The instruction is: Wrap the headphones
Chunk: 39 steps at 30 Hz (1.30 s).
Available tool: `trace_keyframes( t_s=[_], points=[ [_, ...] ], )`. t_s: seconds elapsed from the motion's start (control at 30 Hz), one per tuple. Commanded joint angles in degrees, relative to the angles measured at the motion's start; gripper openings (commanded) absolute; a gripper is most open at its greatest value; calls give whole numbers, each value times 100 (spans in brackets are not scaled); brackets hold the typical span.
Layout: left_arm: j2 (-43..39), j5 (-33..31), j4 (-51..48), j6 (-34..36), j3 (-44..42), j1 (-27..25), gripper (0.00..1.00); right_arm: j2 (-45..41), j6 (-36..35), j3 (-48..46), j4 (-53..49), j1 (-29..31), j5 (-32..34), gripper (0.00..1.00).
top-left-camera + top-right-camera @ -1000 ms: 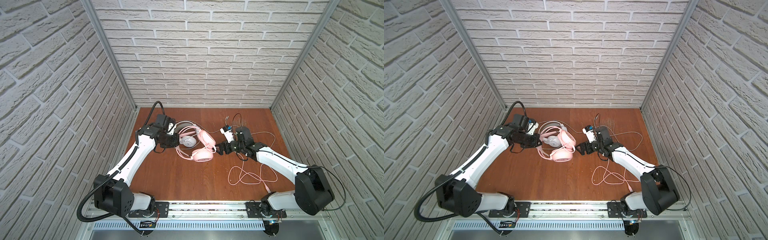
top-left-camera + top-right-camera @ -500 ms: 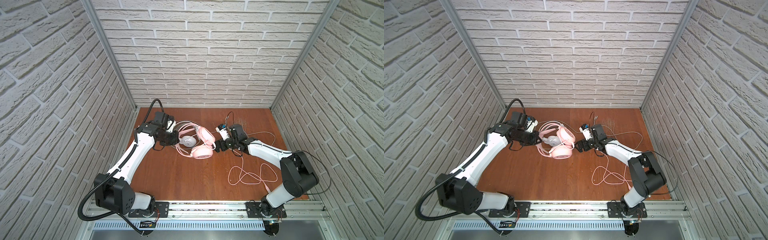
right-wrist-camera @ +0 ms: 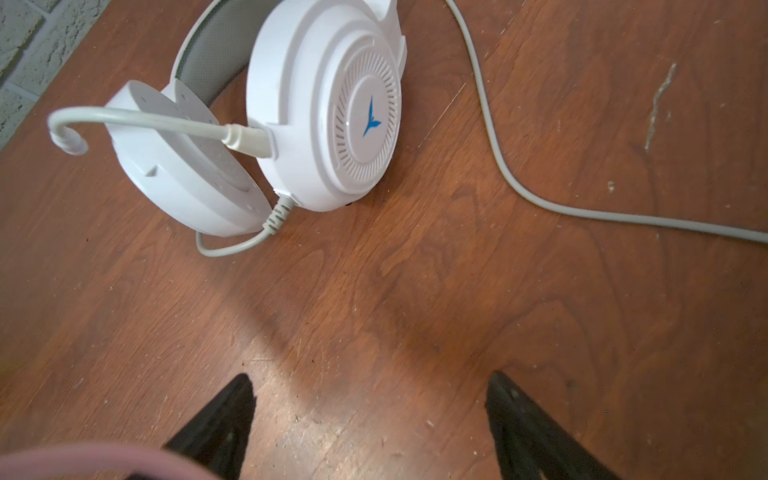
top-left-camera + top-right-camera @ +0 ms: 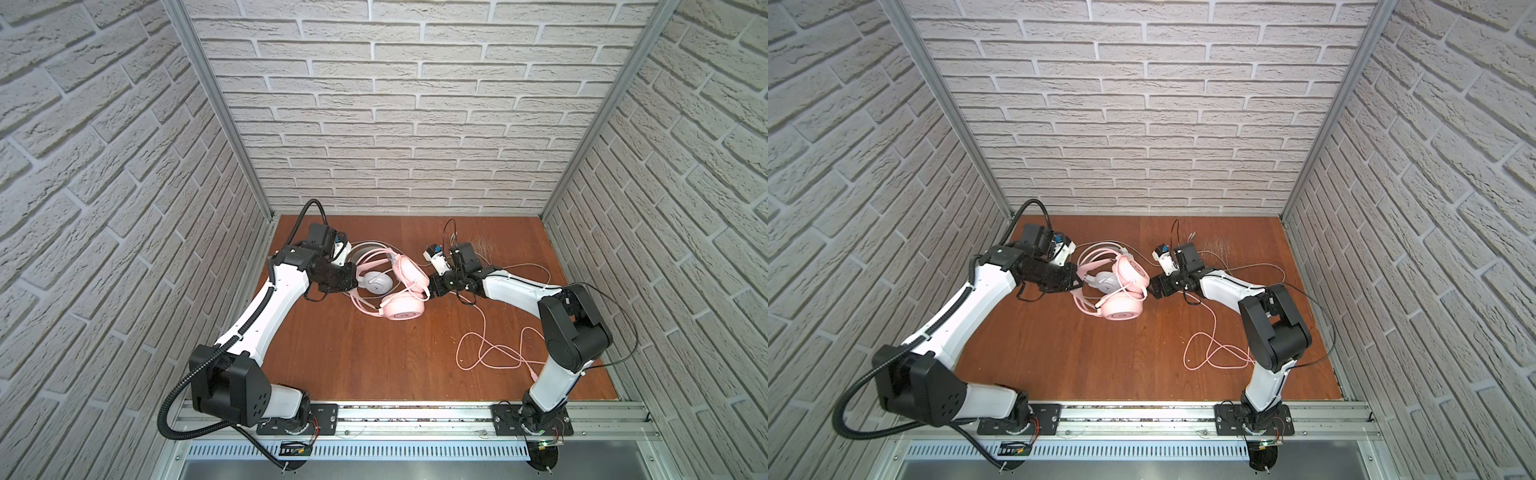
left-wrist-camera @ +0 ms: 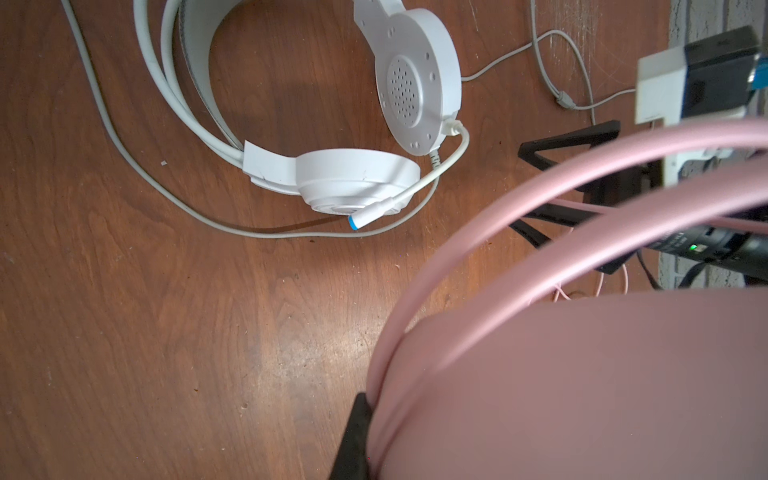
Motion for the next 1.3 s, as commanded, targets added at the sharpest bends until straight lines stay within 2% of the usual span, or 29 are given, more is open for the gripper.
trace_keyframes(
  t_s=[0.0, 0.23, 0.93, 1.27],
  points=[
    [-94, 362, 104, -75, 273, 56, 0, 29, -106, 81, -76, 35, -201, 83],
    [-145, 527, 345, -297, 278, 216, 0, 51, -29, -76, -82, 24, -354, 66],
    [-236, 547, 1236, -1195, 105, 805, 0, -184, 715, -936, 400, 26, -458, 54],
    [-73, 242, 1009, -1382, 459, 934, 0, -333, 892, -1159, 449, 43, -556, 53]
  ],
)
